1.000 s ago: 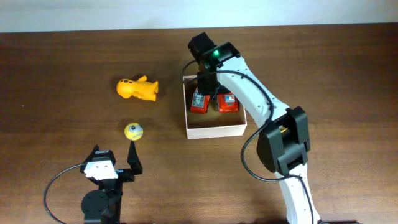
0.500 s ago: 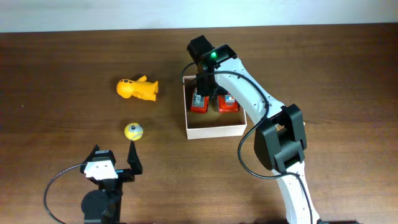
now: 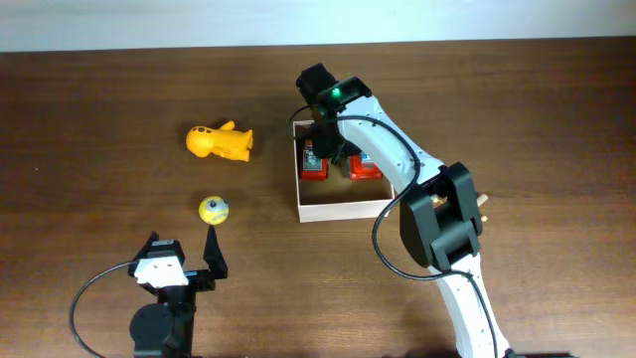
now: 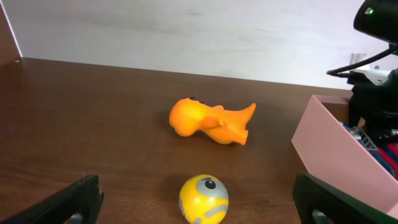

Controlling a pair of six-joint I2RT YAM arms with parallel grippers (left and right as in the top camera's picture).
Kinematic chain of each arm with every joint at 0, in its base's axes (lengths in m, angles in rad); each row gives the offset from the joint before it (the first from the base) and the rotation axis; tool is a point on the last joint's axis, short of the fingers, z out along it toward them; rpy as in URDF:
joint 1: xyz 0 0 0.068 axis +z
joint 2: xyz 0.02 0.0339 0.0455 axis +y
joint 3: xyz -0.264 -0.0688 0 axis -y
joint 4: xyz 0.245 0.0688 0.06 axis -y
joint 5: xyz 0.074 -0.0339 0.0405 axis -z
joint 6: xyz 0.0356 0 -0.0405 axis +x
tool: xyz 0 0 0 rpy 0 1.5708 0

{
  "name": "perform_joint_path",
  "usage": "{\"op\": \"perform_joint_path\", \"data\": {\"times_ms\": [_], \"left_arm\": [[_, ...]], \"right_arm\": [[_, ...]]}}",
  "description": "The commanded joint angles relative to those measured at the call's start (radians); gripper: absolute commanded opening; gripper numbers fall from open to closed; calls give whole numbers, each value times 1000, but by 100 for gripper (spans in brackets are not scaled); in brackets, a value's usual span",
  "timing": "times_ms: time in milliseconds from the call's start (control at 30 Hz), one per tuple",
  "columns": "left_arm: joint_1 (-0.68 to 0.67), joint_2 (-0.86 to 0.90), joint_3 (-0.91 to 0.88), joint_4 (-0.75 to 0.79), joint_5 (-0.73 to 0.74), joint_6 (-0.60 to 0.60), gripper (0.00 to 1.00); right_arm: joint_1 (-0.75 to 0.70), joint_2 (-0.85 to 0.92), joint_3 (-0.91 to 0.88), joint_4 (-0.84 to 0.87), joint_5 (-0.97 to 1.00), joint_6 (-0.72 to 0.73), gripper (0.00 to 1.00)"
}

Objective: Pack container
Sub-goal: 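Open the right gripper and adjust the fire truck inside the box, then raise the right gripper and move it right toward the yellow peg toy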

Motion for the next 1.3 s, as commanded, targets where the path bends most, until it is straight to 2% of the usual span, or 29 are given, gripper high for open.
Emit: {"op": "perform_joint_path", "data": {"times_ms": [0,800,933,1267], "left_arm": [[4,-3,-6,2,11,-2,99],[4,-3,-6,2,11,-2,99],[4,-3,-6,2,11,-2,99],[4,-3,-6,2,11,-2,99]], "right_arm": [[-2,11,-5,7,-3,-19,41],[-2,11,-5,45,-18,-95,41],[-2,10,-5,44,-18,-94,50],[-2,-8,40,31,-39,-122,51]]}}
